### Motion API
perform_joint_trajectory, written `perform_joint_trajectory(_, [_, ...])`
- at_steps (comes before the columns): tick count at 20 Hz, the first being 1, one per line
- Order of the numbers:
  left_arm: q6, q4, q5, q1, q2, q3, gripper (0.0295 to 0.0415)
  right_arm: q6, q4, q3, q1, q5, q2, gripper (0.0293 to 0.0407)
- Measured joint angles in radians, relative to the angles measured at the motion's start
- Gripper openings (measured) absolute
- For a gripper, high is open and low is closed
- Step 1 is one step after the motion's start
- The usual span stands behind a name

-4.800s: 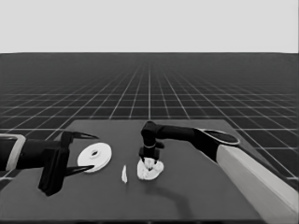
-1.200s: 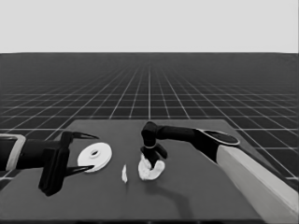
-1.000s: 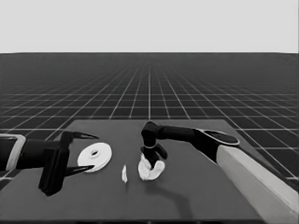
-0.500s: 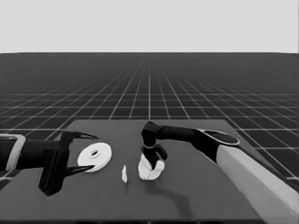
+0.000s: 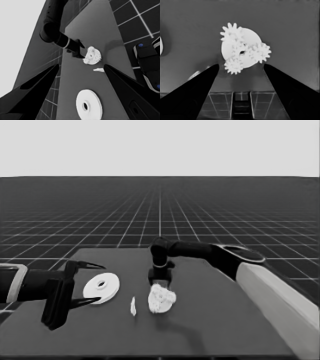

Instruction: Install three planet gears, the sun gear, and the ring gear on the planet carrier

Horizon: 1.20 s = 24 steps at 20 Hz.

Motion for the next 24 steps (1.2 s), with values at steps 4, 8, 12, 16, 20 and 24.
perform_joint_trajectory(4, [0.0,0.0,0.0,0.0,0.0,0.0,0.0385,-0.67,-0.351,0.832,-0.243,0.232,-0.703,0.0395])
perform_joint_trajectory(8, [0.0,0.0,0.0,0.0,0.0,0.0,0.0385,-0.99,-0.517,1.303,-0.372,0.34,-1.258,0.0385])
perform_joint_trajectory(12, [0.0,0.0,0.0,0.0,0.0,0.0,0.0385,-1.029,-0.537,1.36,-0.384,0.353,-1.317,0.0385])
perform_joint_trajectory(16, [-1.023,-0.087,0.743,0.242,0.504,-0.936,0.0392,-1.033,-0.54,1.366,-0.385,0.355,-1.324,0.0385])
perform_joint_trajectory(20, [-0.996,-0.239,0.801,0.257,0.662,-1.321,0.0385,-1.034,-0.54,1.367,-0.385,0.355,-1.324,0.0385])
perform_joint_trajectory(24, [-0.955,-0.189,0.713,0.377,0.722,-1.454,0.0385,-1.034,-0.54,1.367,-0.385,0.355,-1.324,0.0385])
